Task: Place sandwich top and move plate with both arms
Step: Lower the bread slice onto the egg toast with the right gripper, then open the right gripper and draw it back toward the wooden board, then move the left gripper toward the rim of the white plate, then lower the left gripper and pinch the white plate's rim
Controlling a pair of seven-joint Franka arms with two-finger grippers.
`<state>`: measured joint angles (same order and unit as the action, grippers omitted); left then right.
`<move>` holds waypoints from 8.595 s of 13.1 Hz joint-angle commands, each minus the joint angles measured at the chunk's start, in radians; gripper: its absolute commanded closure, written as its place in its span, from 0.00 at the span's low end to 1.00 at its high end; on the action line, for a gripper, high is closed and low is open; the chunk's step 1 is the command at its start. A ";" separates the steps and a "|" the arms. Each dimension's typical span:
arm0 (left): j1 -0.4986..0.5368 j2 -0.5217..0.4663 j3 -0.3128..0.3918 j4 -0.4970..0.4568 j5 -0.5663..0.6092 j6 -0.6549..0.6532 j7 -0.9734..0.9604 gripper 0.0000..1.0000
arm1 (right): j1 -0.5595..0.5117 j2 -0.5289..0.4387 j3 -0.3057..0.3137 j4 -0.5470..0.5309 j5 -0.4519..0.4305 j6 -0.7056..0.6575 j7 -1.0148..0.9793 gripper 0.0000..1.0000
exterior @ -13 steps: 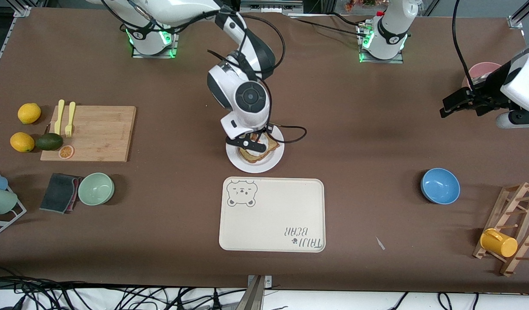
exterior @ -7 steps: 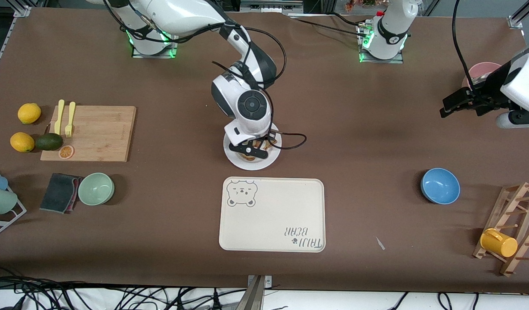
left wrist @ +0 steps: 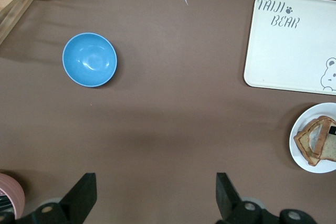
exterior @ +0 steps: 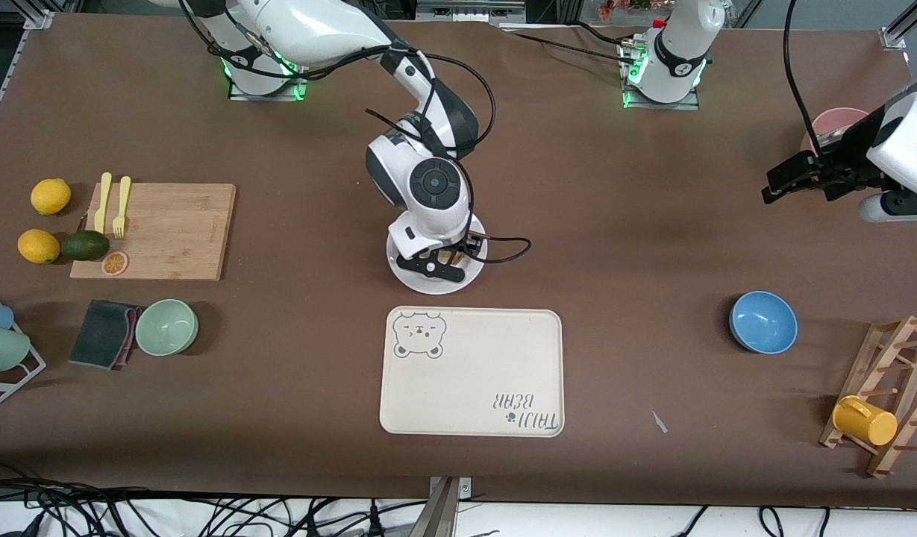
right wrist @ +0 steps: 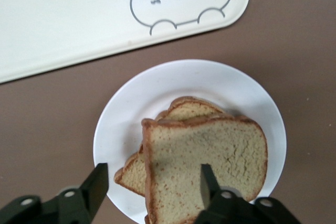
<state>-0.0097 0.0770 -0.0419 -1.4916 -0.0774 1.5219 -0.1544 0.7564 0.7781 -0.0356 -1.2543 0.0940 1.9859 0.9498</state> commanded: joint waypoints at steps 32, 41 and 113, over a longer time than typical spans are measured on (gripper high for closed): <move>0.306 0.310 0.000 -0.114 -0.686 -0.022 0.215 0.00 | -0.758 -0.780 0.083 -0.427 -0.109 -0.332 -0.846 0.00; 0.201 0.179 -0.074 -0.538 -0.875 0.325 0.403 0.00 | -0.758 -0.763 0.079 -0.409 -0.091 -0.323 -0.846 0.00; -0.250 0.485 -0.328 -0.624 -1.880 0.969 1.058 1.00 | -0.759 -0.761 0.039 -0.399 -0.079 -0.320 -0.846 0.00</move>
<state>-0.2648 0.6143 -0.3660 -2.0990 -1.9075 2.4816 0.8803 0.0048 0.0207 -0.0017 -1.6612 -0.0012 1.6775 0.0994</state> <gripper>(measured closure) 0.952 0.000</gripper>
